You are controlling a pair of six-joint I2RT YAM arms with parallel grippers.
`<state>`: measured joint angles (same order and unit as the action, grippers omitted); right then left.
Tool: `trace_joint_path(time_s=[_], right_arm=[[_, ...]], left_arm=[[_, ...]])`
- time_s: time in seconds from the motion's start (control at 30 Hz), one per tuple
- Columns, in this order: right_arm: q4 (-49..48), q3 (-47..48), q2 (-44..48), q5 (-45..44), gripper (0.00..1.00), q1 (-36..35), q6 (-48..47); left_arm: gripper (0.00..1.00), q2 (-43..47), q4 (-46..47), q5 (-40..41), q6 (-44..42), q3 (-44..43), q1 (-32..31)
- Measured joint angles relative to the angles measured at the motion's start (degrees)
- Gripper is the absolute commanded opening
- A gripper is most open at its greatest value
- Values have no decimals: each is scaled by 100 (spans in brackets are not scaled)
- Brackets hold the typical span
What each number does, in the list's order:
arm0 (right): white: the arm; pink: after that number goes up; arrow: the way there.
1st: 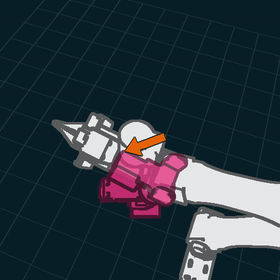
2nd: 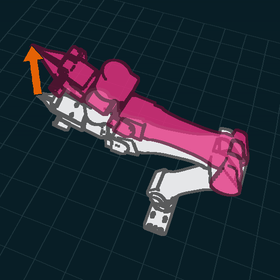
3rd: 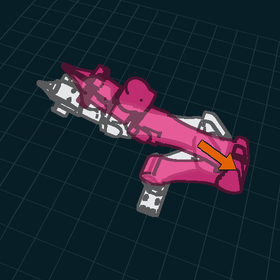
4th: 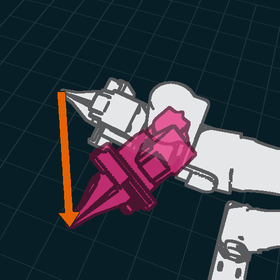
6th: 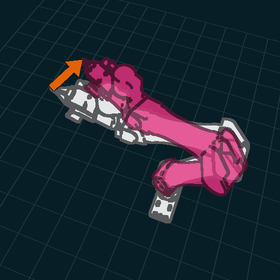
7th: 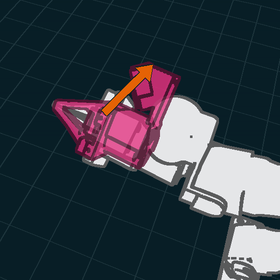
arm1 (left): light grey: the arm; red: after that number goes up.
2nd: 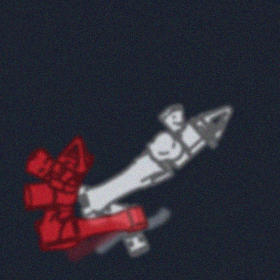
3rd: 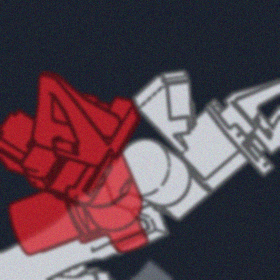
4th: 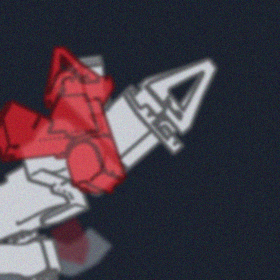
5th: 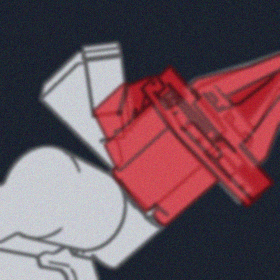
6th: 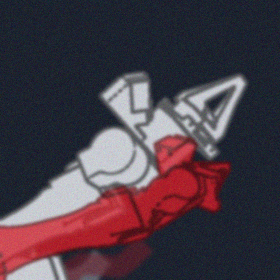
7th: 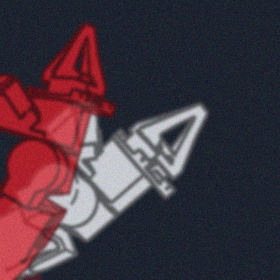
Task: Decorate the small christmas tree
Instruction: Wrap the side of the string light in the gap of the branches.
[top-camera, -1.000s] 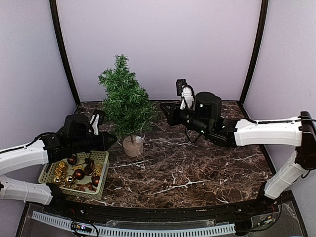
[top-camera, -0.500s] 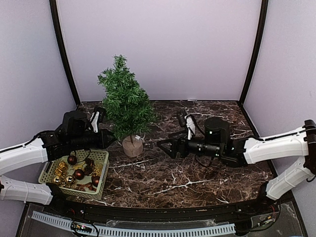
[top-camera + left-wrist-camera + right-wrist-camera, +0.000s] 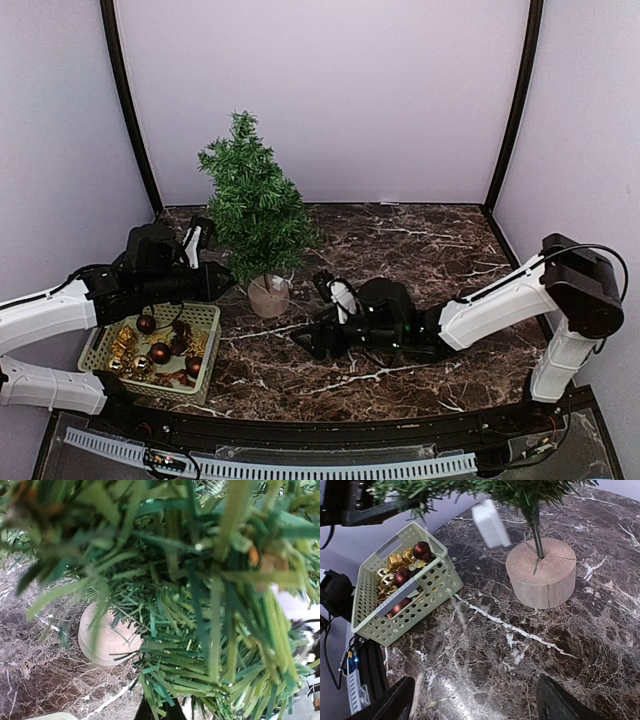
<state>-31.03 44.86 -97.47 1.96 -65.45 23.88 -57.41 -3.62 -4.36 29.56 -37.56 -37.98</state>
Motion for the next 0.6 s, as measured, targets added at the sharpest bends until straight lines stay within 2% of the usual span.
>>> trace_joint_path(time_s=[0.17, 0.43, 0.6], right_arm=[[-1047, -442, -345, -144, 87, 0, 330], [-2424, -1668, -22, -452, 89, 0, 872], [-3126, -2035, 98, -605, 87, 85, 1207]], left_arm=[[0, 0, -4, -35, -2, 0, 22], [0, 0, -9, -72, -2, -2, 26], [0, 0, -9, -81, -2, -2, 28]])
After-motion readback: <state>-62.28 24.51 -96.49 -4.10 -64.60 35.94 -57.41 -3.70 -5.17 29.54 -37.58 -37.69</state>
